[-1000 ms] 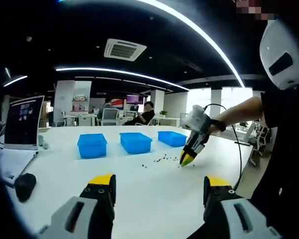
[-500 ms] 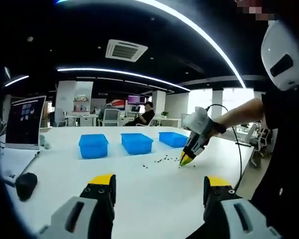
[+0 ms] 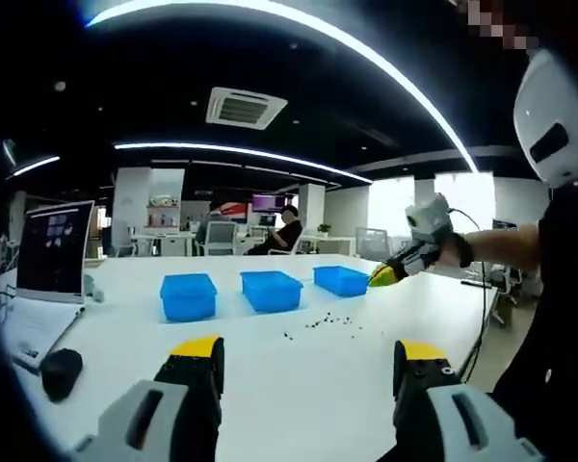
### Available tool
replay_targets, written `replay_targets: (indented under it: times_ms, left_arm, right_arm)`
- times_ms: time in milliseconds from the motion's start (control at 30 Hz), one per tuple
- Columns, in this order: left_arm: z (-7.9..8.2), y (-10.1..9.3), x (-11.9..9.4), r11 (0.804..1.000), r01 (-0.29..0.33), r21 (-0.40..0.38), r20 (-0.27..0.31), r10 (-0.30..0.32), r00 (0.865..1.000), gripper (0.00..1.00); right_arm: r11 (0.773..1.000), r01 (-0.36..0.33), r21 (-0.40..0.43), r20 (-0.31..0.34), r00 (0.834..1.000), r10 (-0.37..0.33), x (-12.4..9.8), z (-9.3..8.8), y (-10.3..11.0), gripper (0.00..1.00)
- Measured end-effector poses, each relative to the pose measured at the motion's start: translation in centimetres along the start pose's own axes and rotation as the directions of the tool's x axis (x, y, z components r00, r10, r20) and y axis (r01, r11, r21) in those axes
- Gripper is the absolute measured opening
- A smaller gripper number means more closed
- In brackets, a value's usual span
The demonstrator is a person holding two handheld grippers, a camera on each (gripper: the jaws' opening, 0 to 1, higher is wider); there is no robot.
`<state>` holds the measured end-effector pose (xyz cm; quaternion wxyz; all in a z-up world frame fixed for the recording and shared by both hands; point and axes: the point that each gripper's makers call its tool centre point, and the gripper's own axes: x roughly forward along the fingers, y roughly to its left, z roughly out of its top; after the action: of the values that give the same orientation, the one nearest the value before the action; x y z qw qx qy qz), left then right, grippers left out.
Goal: Pick up the resistors one by one and place each resistor into its matching bin, sorting the parts by color and model until every resistor is separated into the correct bin for its type
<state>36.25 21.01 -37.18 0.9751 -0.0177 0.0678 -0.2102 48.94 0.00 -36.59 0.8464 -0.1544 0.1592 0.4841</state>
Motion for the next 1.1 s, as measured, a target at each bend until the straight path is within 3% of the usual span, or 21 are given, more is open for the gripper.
replay_targets:
  times_ms: [100,167,300,467,600,633,700,833,967,1067,1100]
  left_arm:
    - [0.4,-0.3,0.1,1.0,0.005,0.008,0.007,-0.005,1.0,0.72]
    - [0.7,-0.3,0.1,1.0,-0.003,0.012,0.011,0.002,1.0,0.72]
    - [1.2,0.0,-0.1,1.0,-0.028,0.013,0.025,0.028,0.999,0.72]
    - [1.5,0.7,-0.5,0.998,-0.065,0.017,0.027,0.065,0.998,0.72]
    - [1.9,1.3,-1.0,0.993,-0.109,0.045,0.04,0.107,0.993,0.72]
    - [2.0,1.5,-1.1,0.992,-0.121,0.044,0.046,0.119,0.992,0.72]
    - [2.2,1.9,-1.3,0.989,-0.14,0.037,0.054,0.138,0.989,0.72]
    - [2.3,2.5,-1.7,0.984,-0.175,0.04,0.06,0.172,0.983,0.72]
    - [2.0,3.4,-2.1,0.973,-0.226,0.038,0.052,0.224,0.973,0.72]
    - [2.1,3.8,-2.4,0.969,-0.247,0.03,0.055,0.245,0.968,0.72]
    - [2.1,3.9,-2.4,0.968,-0.249,0.029,0.056,0.247,0.967,0.72]
  right_arm:
    - [0.994,0.089,0.059,0.126,0.987,-0.096,-2.2,0.9,0.0,0.05]
    - [0.984,0.149,0.102,0.222,0.961,-0.168,-3.7,1.5,0.3,0.05]
    - [0.959,0.232,0.164,0.331,0.903,-0.275,-5.4,2.5,1.0,0.05]
    - [0.975,0.184,0.125,0.353,0.91,-0.217,-3.7,4.5,1.9,0.05]
    - [0.988,0.122,0.093,0.366,0.919,-0.147,-0.6,7.2,1.9,0.05]
    - [0.993,0.109,0.049,0.369,0.922,-0.12,0.4,8.1,2.1,0.05]
    - [0.997,0.073,0.011,0.353,0.933,-0.072,2.9,9.4,2.2,0.05]
    - [1.0,0.02,0.008,0.359,0.933,-0.021,8.5,13.0,1.3,0.05]
    - [0.999,-0.022,0.037,0.358,0.934,0.008,13.6,15.9,0.0,0.05]
    - [0.999,-0.013,0.044,0.342,0.94,-0.003,17.8,17.6,-1.0,0.05]
    - [0.999,-0.011,0.044,0.34,0.941,-0.005,18.2,17.8,-1.2,0.05]
